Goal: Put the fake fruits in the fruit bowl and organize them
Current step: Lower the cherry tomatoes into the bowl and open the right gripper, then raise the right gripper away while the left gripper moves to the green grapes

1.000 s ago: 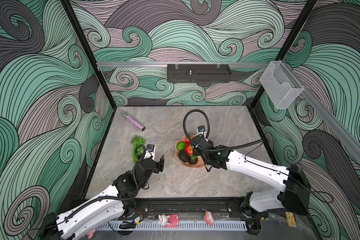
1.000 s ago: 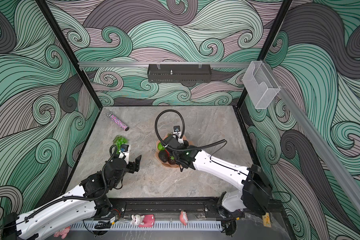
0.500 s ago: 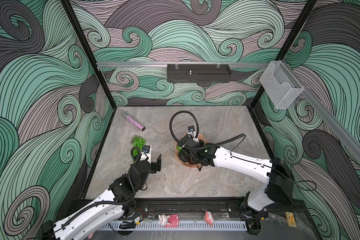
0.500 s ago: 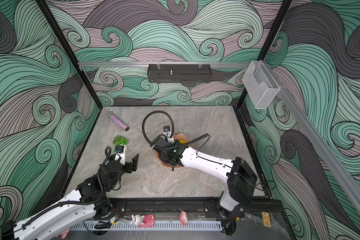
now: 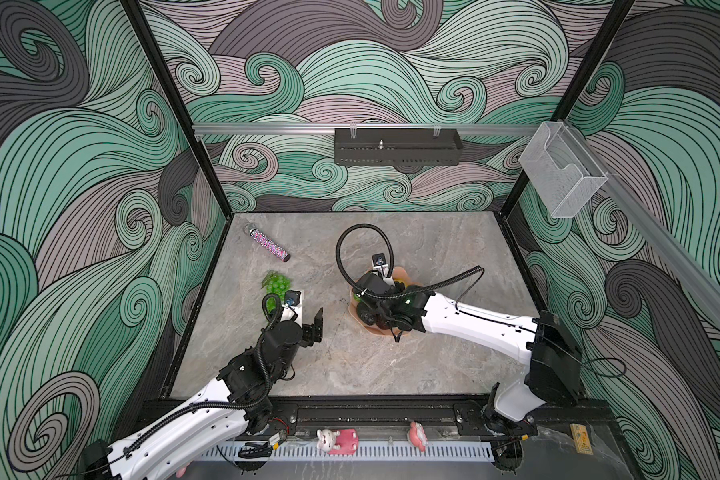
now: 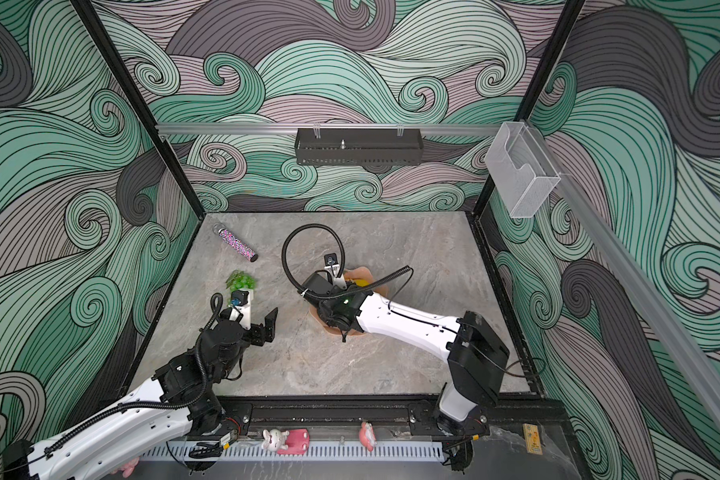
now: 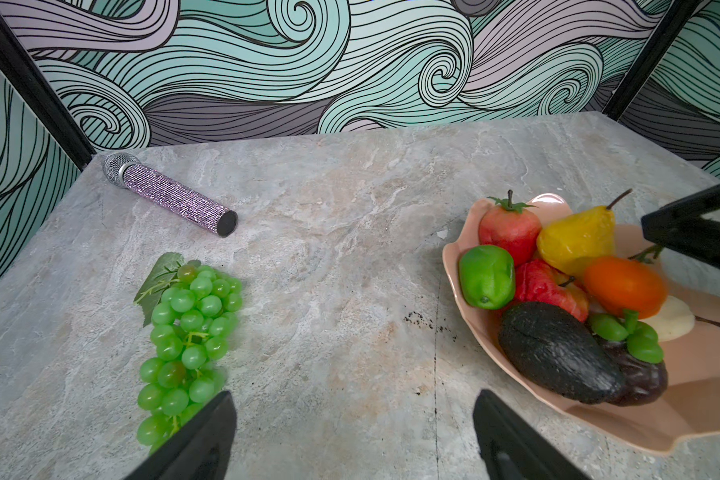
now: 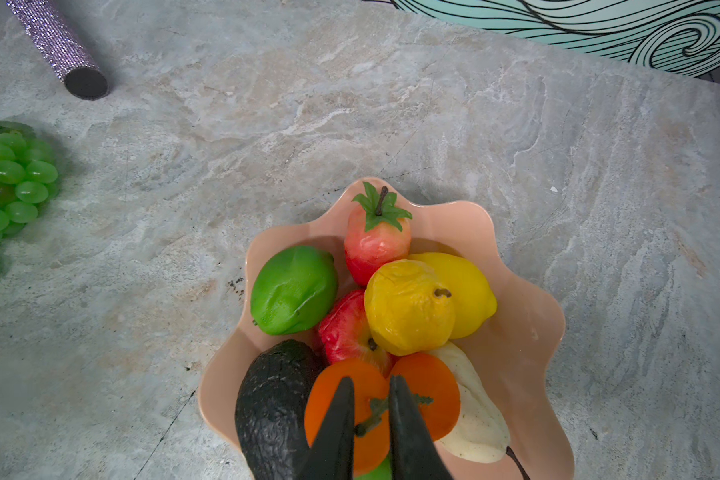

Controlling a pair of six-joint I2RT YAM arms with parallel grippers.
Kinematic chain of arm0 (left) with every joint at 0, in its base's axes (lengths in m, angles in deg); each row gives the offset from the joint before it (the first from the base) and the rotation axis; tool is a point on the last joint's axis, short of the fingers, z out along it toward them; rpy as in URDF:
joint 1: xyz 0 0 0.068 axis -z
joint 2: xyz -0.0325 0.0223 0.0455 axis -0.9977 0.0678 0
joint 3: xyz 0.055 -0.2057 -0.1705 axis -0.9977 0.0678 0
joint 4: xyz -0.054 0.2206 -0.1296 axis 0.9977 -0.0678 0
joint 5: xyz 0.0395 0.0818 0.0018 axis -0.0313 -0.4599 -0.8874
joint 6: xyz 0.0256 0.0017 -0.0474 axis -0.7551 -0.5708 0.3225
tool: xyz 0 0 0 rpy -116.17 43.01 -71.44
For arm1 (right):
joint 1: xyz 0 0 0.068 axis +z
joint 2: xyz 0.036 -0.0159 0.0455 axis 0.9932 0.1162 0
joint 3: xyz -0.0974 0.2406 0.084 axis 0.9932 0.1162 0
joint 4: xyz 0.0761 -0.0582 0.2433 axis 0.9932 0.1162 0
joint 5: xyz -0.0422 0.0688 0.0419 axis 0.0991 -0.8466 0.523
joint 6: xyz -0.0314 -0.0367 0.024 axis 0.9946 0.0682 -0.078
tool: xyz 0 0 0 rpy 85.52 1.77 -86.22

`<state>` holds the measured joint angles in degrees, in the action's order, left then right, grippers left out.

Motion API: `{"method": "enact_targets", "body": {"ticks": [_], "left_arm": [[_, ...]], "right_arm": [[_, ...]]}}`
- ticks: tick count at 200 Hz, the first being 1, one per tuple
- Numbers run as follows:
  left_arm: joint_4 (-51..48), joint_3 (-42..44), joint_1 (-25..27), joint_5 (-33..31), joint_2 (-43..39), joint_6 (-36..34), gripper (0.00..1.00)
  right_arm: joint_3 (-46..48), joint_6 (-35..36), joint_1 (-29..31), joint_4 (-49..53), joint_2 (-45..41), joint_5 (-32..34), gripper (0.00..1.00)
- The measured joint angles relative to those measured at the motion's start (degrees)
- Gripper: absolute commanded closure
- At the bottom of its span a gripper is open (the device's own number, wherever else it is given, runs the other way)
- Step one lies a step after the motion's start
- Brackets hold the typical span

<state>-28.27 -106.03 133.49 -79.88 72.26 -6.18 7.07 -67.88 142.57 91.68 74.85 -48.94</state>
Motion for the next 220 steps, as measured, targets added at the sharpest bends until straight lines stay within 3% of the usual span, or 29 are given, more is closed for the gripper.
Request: {"method": "enact_targets", "body": {"ticks": [80, 120, 156, 187, 220], "left_arm": [[-0.09, 0.31, 0.00, -0.68, -1.40, 0.04, 0.09], [-0.04, 0.33, 0.00, -1.18, -0.48, 0.09, 0.09], [0.24, 0.26, -0.50, -0.87, 1.66, 0.68, 0.09], [-2.21, -3.80, -1.73, -0.83, 7.26, 3.89, 0.09], [-8.39, -16.22, -5.57, -1.18, 20.48, 9.09, 0.11]], "right_arm": [[-1.38, 0.81, 0.00, -0.33, 2.80, -5.22, 0.62], [-1.36, 2.36, 0.00, 0.02, -1.11, -6.56, 0.44], [1.62, 5.92, 0.00, 0.02, -11.32, -9.20, 0.28], [9.03, 9.46, 0.00, -0.24, -23.21, -11.82, 0.26], [19.61, 10.78, -0.04, 0.07, -37.31, -13.05, 0.25]]}}
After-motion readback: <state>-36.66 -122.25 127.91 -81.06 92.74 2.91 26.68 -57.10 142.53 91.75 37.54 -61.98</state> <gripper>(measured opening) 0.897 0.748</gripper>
